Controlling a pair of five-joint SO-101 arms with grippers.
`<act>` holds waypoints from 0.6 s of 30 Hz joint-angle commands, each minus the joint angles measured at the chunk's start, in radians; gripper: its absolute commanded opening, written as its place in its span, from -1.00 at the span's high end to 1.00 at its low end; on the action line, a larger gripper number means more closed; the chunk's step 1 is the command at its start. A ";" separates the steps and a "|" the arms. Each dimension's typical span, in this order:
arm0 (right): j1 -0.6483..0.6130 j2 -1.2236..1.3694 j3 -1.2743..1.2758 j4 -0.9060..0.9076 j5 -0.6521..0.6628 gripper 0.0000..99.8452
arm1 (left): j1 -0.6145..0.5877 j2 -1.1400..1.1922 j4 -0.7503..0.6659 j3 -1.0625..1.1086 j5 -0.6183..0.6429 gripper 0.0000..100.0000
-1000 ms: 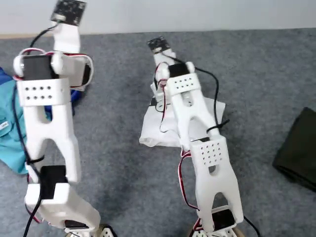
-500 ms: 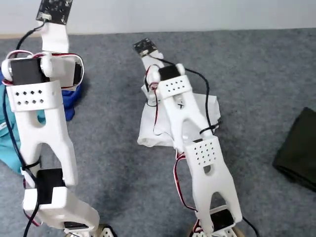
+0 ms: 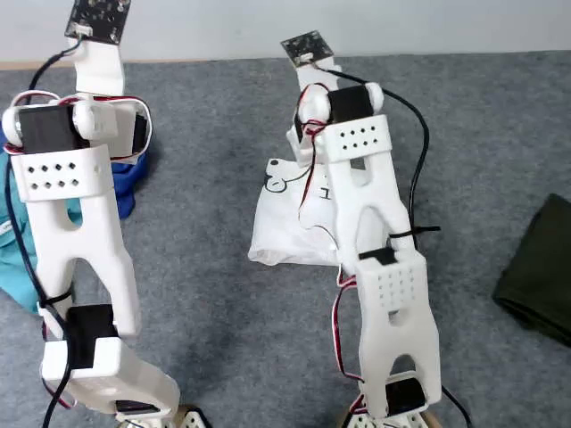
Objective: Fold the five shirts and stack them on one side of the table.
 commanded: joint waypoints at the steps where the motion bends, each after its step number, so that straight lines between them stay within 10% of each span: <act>1: -0.035 -0.234 0.295 0.044 -0.037 0.98 | -0.008 -0.051 0.023 -0.028 0.005 0.92; 18: -0.248 -0.409 0.959 -0.346 -0.138 0.98 | -0.009 -0.051 0.023 -0.027 0.008 0.92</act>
